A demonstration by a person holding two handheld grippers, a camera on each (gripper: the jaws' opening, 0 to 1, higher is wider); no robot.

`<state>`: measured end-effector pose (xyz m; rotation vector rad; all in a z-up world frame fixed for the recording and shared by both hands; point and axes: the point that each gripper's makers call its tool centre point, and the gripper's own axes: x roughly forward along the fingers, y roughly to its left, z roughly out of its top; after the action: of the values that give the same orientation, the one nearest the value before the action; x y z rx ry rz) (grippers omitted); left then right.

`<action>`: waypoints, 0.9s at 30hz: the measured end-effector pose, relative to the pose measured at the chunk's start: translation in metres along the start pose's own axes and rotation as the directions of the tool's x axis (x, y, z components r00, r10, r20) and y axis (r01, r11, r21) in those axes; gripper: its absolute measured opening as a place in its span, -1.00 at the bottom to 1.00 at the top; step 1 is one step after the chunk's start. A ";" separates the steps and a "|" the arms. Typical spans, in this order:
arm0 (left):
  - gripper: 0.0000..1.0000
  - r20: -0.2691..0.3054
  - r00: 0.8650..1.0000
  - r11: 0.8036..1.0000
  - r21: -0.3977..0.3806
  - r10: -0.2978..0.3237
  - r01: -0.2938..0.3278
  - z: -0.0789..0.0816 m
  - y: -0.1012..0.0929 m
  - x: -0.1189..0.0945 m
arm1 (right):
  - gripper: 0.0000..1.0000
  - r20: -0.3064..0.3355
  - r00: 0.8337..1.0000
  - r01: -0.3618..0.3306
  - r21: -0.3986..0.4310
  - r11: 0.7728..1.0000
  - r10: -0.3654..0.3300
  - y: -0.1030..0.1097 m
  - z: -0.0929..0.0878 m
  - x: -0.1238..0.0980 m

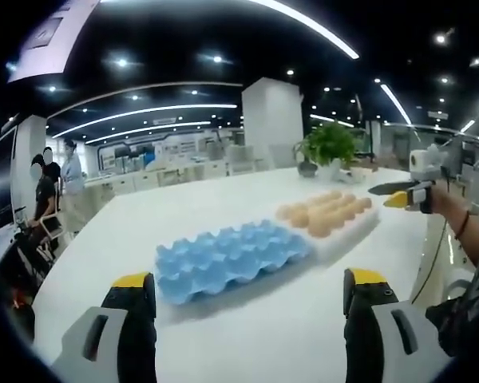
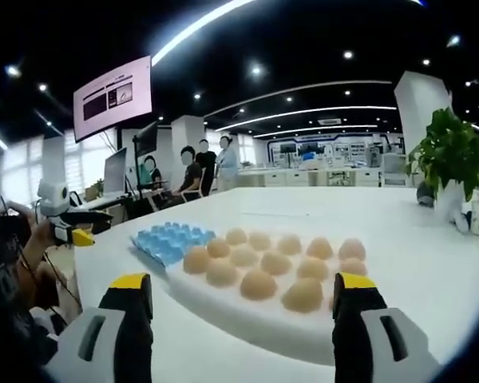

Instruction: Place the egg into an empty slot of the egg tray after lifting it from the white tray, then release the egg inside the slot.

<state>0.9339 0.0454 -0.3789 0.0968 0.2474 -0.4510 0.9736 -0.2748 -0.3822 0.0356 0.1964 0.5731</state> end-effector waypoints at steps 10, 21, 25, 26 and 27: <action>1.00 0.000 1.000 1.000 -0.006 0.001 -0.001 0.000 0.000 0.000 | 0.94 0.006 1.000 -0.022 0.000 1.000 0.022 0.007 0.005 0.012; 1.00 0.006 1.000 1.000 -0.022 0.009 -0.009 0.000 0.002 0.002 | 0.93 0.001 0.999 -0.036 0.004 0.999 0.036 0.010 0.007 0.024; 0.99 -0.001 1.000 1.000 -0.017 0.013 -0.013 0.000 0.003 0.003 | 0.93 0.009 0.999 -0.044 0.009 0.999 0.044 0.011 0.008 0.030; 0.99 -0.003 1.000 1.000 -0.016 0.014 -0.014 0.000 0.003 0.003 | 0.93 0.010 0.999 -0.046 0.013 0.999 0.046 0.012 0.009 0.032; 0.99 -0.003 1.000 1.000 -0.015 0.013 -0.013 0.001 0.003 0.003 | 0.92 0.012 0.999 -0.047 0.014 0.999 0.047 0.012 0.010 0.033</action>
<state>0.9383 0.0470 -0.3790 0.0842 0.2527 -0.4356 0.9963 -0.2460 -0.3776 0.0570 0.1889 0.6183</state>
